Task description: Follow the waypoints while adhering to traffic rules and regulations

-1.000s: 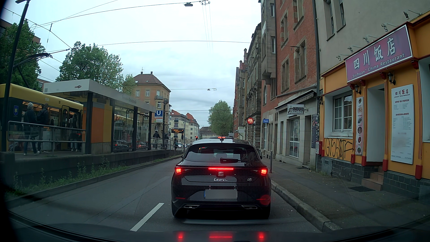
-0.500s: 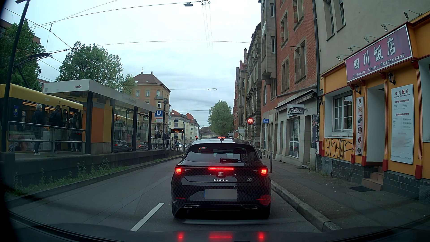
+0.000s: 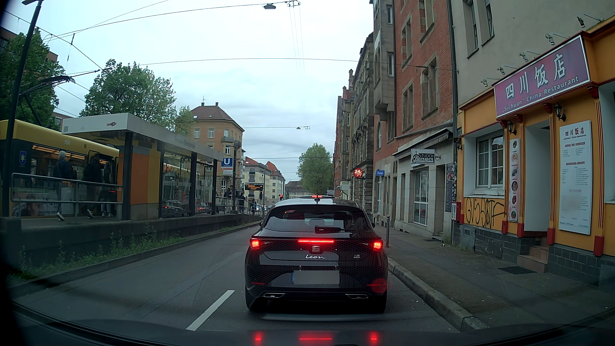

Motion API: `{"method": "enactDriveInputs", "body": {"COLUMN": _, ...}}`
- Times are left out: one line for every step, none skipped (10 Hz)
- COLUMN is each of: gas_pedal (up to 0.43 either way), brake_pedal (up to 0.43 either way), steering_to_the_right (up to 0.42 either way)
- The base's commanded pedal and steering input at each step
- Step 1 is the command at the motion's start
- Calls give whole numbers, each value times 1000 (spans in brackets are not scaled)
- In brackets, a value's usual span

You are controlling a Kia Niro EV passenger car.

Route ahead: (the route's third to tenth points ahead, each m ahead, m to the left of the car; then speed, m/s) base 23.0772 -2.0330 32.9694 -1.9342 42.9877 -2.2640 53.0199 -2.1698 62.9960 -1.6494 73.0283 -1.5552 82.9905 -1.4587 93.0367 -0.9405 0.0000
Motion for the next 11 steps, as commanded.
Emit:
{"method": "enactDriveInputs", "body": {"gas_pedal": 0, "brake_pedal": 305, "steering_to_the_right": -36}}
{"method": "enactDriveInputs", "body": {"gas_pedal": 0, "brake_pedal": 305, "steering_to_the_right": -37}}
{"method": "enactDriveInputs", "body": {"gas_pedal": 0, "brake_pedal": 305, "steering_to_the_right": -36}}
{"method": "enactDriveInputs", "body": {"gas_pedal": 0, "brake_pedal": 311, "steering_to_the_right": -37}}
{"method": "enactDriveInputs", "body": {"gas_pedal": 0, "brake_pedal": 311, "steering_to_the_right": -37}}
{"method": "enactDriveInputs", "body": {"gas_pedal": 0, "brake_pedal": 305, "steering_to_the_right": -37}}
{"method": "enactDriveInputs", "body": {"gas_pedal": 0, "brake_pedal": 305, "steering_to_the_right": -37}}
{"method": "enactDriveInputs", "body": {"gas_pedal": 0, "brake_pedal": 305, "steering_to_the_right": -36}}
{"method": "enactDriveInputs", "body": {"gas_pedal": 0, "brake_pedal": 305, "steering_to_the_right": -37}}
{"method": "enactDriveInputs", "body": {"gas_pedal": 0, "brake_pedal": 305, "steering_to_the_right": -37}}
{"method": "enactDriveInputs", "body": {"gas_pedal": 0, "brake_pedal": 305, "steering_to_the_right": -37}}
